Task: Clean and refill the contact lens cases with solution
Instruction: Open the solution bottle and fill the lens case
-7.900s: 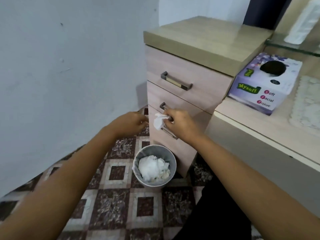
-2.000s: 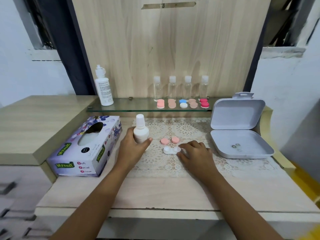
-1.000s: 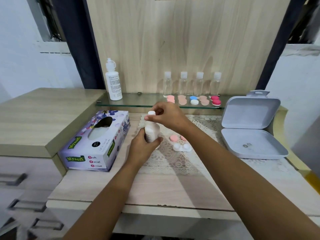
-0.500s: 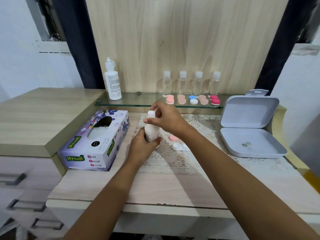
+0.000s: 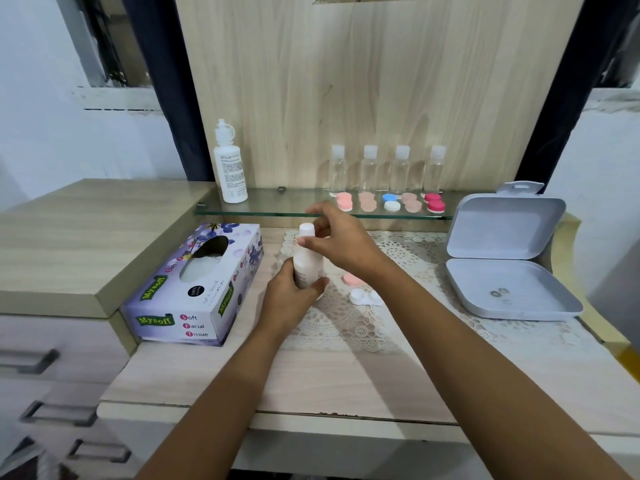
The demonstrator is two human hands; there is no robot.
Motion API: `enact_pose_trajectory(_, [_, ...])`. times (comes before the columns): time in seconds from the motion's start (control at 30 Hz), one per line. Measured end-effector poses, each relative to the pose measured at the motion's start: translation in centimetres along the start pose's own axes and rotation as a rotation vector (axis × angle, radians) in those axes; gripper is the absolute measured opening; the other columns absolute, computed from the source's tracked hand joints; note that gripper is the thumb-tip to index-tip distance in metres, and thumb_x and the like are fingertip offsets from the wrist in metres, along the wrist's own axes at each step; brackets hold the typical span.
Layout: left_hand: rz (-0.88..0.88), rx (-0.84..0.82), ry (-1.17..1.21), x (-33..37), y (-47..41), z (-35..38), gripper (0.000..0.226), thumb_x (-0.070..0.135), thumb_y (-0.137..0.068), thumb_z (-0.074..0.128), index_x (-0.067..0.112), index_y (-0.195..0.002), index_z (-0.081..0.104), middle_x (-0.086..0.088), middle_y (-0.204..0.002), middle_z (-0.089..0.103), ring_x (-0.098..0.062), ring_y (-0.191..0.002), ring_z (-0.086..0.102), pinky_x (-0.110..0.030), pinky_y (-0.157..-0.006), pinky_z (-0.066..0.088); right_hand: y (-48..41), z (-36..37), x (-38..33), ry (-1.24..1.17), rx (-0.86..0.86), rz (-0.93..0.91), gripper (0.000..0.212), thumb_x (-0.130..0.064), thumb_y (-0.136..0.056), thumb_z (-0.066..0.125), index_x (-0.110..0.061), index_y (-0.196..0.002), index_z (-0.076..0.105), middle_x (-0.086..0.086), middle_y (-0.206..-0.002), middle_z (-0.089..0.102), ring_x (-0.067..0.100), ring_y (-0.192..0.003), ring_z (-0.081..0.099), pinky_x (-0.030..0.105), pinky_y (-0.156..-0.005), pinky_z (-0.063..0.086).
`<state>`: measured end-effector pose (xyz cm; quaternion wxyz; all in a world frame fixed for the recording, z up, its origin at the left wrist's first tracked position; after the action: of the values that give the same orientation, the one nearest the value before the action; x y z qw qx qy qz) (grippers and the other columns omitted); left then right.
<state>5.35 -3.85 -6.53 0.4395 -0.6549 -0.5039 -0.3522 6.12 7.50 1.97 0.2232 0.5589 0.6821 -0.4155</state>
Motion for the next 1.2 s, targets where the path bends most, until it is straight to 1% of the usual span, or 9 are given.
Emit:
enact_pose_trajectory(0.13, [0.003, 0.006, -0.001, -0.1, 0.0, 0.0, 0.034, 0.027, -0.08, 0.071, 0.022, -0.109, 0.053, 0.008, -0.093, 0.061, -0.011, -0.086, 0.059, -0.02, -0.067, 0.044, 0.3, -0.3, 0.0, -0.077, -0.091, 0.002, 0.054, -0.006, -0.088, 0.054, -0.018, -0.138, 0.039, 0.006, -0.122, 0.058, 0.015, -0.11, 0.056, 0.025, -0.095, 0.044])
enact_pose_trajectory(0.23, [-0.003, 0.004, -0.016, -0.2, -0.2, 0.1, 0.035, 0.03, -0.079, 0.072, 0.023, -0.107, 0.052, 0.01, -0.093, 0.062, -0.009, -0.085, 0.059, -0.023, -0.07, 0.045, 0.1, 0.6, 0.2, -0.052, -0.102, -0.003, 0.059, -0.027, -0.088, 0.061, -0.018, -0.141, 0.036, 0.004, -0.131, 0.054, 0.015, -0.12, 0.051, 0.03, -0.102, 0.041])
enact_pose_trajectory(0.33, [-0.009, -0.009, -0.035, -0.4, -0.4, 0.1, 0.033, 0.032, -0.079, 0.071, 0.02, -0.104, 0.054, 0.008, -0.087, 0.063, -0.008, -0.079, 0.06, -0.025, -0.066, 0.046, -0.3, 1.5, 0.3, 0.131, -0.061, 0.013, 0.061, -0.044, -0.081, 0.065, -0.014, -0.13, 0.047, 0.006, -0.119, 0.058, 0.018, -0.109, 0.053, 0.028, -0.088, 0.043])
enact_pose_trajectory(0.4, [-0.007, -0.005, -0.042, -0.3, -0.3, 0.1, 0.032, 0.032, -0.08, 0.071, 0.019, -0.103, 0.053, 0.008, -0.084, 0.06, -0.007, -0.075, 0.057, -0.023, -0.062, 0.042, -0.5, 1.6, 0.4, 0.225, 0.012, -0.019, 0.052, -0.043, -0.08, 0.067, -0.01, -0.118, 0.053, 0.008, -0.111, 0.056, 0.019, -0.102, 0.052, 0.028, -0.082, 0.042])
enact_pose_trajectory(0.5, [-0.009, -0.002, -0.017, -0.2, -0.3, 0.1, 0.032, 0.03, -0.079, 0.072, 0.025, -0.103, 0.051, 0.007, -0.094, 0.062, -0.011, -0.086, 0.059, -0.027, -0.073, 0.047, -0.4, 1.2, 0.5, 0.171, 0.05, -0.027, 0.043, -0.033, -0.081, 0.069, -0.01, -0.114, 0.054, 0.004, -0.106, 0.057, 0.014, -0.094, 0.052, 0.023, -0.077, 0.04])
enact_pose_trajectory(0.67, [0.001, -0.004, -0.007, -0.1, -0.1, 0.0, 0.032, 0.028, -0.08, 0.071, 0.024, -0.106, 0.052, 0.01, -0.09, 0.06, -0.004, -0.08, 0.057, -0.017, -0.066, 0.044, 0.0, 0.1, 0.5, -0.029, 0.012, -0.007, 0.036, -0.017, -0.081, 0.071, -0.012, -0.112, 0.053, -0.003, -0.099, 0.059, 0.009, -0.09, 0.057, 0.015, -0.076, 0.046])
enact_pose_trajectory(0.87, [0.01, 0.003, -0.023, -0.2, -0.2, 0.1, 0.032, 0.03, -0.079, 0.071, 0.024, -0.104, 0.052, 0.007, -0.09, 0.062, -0.012, -0.083, 0.059, -0.025, -0.068, 0.046, -0.1, -0.3, 0.5, -0.112, -0.06, -0.011, 0.029, -0.004, -0.086, 0.059, -0.012, -0.114, 0.059, -0.002, -0.106, 0.062, 0.008, -0.098, 0.059, 0.016, -0.083, 0.047])
enact_pose_trajectory(1.07, [-0.003, 0.003, -0.007, -0.2, -0.3, 0.0, 0.035, 0.029, -0.079, 0.072, 0.024, -0.107, 0.052, 0.011, -0.091, 0.061, -0.003, -0.081, 0.058, -0.018, -0.066, 0.044, -0.6, 0.6, 0.4, 0.112, -0.027, -0.05, 0.036, -0.031, -0.083, 0.068, -0.021, -0.116, 0.061, 0.003, -0.114, 0.054, 0.014, -0.097, 0.056, 0.025, -0.087, 0.046])
enact_pose_trajectory(1.2, [-0.006, 0.004, -0.004, -0.2, -0.3, 0.1, 0.035, 0.028, -0.079, 0.072, 0.024, -0.108, 0.052, 0.009, -0.092, 0.061, -0.005, -0.081, 0.058, -0.015, -0.066, 0.044, -0.7, 0.5, 0.2, 0.096, 0.019, -0.076, 0.037, -0.022, -0.085, 0.066, -0.017, -0.121, 0.059, 0.003, -0.116, 0.058, 0.01, -0.094, 0.055, 0.02, -0.084, 0.042])
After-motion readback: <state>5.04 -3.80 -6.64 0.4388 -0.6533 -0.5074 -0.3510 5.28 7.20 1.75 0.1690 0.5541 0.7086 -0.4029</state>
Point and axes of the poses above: each hand's wrist, its own y-axis away from the middle knuckle, its own z-axis out of the palm, x = y × z, the point moved 1 cm from there along -y, towards the middle knuckle
